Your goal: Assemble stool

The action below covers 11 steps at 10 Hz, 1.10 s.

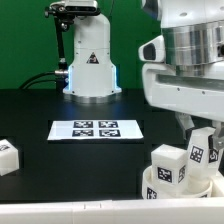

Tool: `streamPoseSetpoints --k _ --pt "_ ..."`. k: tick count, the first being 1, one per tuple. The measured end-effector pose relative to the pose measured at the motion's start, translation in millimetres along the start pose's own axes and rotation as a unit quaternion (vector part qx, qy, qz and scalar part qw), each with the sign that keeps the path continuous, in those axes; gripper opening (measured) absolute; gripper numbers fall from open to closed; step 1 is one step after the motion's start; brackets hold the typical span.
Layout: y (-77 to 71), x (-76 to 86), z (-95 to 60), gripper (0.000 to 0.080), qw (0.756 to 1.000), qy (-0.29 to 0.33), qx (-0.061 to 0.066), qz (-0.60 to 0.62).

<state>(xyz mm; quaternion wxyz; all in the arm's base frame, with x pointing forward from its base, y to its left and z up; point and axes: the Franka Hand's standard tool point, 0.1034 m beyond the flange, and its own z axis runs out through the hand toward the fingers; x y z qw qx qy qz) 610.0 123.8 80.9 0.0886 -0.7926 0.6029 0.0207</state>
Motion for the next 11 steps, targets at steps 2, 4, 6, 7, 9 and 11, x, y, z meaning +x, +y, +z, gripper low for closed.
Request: streamPoseSetpoints --k 2,4,6,7,9,11 --pt "-1.0 0.7 0.9 0.0334 0.996 -0.006 0.014 0.087" --pt "-1.4 0.9 0.8 0.0334 0.989 -0.010 0.015 0.146" --pt "-3.2 2.0 -0.4 0.0334 0.966 -0.018 0.020 0.257" --pt "-3.8 -0.5 -0.2 0.0334 0.944 -0.017 0.022 0.329" --pt "-4.7 -7.3 0.9 0.0334 0.943 -0.007 0.032 0.332" --pt "-4.7 -7.6 1.0 0.0570 0.945 -0.007 0.032 0.325"
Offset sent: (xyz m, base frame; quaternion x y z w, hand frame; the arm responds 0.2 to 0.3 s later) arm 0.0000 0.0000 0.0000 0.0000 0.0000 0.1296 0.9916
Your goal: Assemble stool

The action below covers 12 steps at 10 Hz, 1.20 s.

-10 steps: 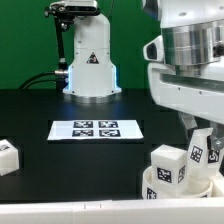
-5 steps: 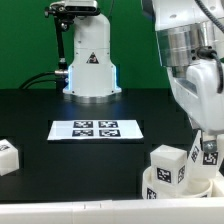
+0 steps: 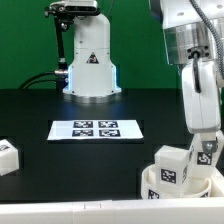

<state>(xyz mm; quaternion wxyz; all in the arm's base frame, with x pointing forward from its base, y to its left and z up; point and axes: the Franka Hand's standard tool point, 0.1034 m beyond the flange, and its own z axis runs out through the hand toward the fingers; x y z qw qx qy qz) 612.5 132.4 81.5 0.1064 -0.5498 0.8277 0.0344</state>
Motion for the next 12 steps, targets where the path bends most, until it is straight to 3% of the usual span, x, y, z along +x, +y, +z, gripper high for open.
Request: streamPoseSetpoints --k 1,2,3,4,6,7,9,10,12 --pt "-1.1 0.7 -3.3 0.0625 0.995 0.001 -0.005 -0.100" --pt "-3.0 -0.5 -8.6 0.0625 0.980 -0.003 -0.009 -0.198" --pt "-3.4 -2.3 -12.4 0.0645 0.959 -0.008 -0.017 -0.284" --pt "4.9 -7.8 -14.5 0.0648 0.951 -0.007 -0.034 -0.307" --pt "4.5 -6.3 -13.0 0.0649 0.929 -0.007 -0.033 -0.369" --pt "4.1 -6.2 -14.2 0.0649 0.892 -0.002 -0.034 -0.451" --pt "4.3 -10.3 -17.9 0.0649 0.773 0.013 -0.037 -0.633" --pt "6.5 -11.2 -17.3 0.0649 0.728 0.015 -0.042 -0.684" --pt "6.4 -9.7 -16.9 0.0649 0.688 0.015 -0.043 -0.724"
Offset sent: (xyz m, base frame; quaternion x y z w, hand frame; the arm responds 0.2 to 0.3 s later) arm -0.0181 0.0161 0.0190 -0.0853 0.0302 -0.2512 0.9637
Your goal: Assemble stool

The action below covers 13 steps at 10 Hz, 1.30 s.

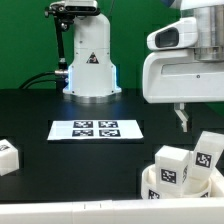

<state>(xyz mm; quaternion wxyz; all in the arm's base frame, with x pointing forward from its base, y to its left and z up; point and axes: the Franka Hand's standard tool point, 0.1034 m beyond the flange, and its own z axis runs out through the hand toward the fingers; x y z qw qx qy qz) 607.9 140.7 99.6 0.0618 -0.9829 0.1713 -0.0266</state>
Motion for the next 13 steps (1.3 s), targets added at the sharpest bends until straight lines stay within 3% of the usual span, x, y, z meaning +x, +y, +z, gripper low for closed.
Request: streamPoseSetpoints --k 2,5,8,11,13 --pt "2.6 1.3 0.4 0.0649 0.995 0.001 -0.005 -0.100" --pt "6.1 3.3 0.7 0.0649 0.930 -0.008 -0.021 -0.368" --pt "9.6 3.9 1.5 0.0649 0.900 -0.009 -0.025 -0.435" --pt "7.5 7.4 13.6 0.0649 0.802 -0.023 -0.060 -0.593" --pt "10.0 7.3 17.8 0.0649 0.806 -0.022 -0.061 -0.589"
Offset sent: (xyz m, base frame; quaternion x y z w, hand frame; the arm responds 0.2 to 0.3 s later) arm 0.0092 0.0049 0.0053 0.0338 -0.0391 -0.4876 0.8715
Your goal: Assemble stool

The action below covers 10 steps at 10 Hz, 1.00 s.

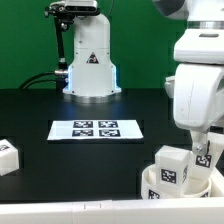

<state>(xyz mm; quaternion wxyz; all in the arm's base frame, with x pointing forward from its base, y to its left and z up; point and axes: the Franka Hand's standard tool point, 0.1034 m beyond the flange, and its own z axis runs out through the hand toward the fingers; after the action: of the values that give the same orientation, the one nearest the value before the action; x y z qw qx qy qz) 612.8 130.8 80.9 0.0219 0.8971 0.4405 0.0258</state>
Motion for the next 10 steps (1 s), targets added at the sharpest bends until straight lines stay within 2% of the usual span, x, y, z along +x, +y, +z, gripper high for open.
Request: streamPoseSetpoints --k 2,3,4,5,7,9,10 --pt "0.3 -0.5 0.3 0.0395 1.000 0.000 0.000 0.018" --pt "0.1 -0.4 0.4 0.0395 0.999 0.000 0.001 0.038" --pt "0.1 -0.4 0.4 0.0333 0.996 0.000 0.001 0.089" --pt "0.5 -0.7 0.4 0.0333 0.994 0.000 0.001 0.110" --pt "5.1 -2.7 -0.8 0.0333 0.959 0.006 0.006 0.282" --pt "6.7 -5.1 1.7 0.0333 0.901 0.015 0.002 0.434" --pt "7.5 -3.5 1.6 0.0333 0.897 0.026 -0.002 0.440"
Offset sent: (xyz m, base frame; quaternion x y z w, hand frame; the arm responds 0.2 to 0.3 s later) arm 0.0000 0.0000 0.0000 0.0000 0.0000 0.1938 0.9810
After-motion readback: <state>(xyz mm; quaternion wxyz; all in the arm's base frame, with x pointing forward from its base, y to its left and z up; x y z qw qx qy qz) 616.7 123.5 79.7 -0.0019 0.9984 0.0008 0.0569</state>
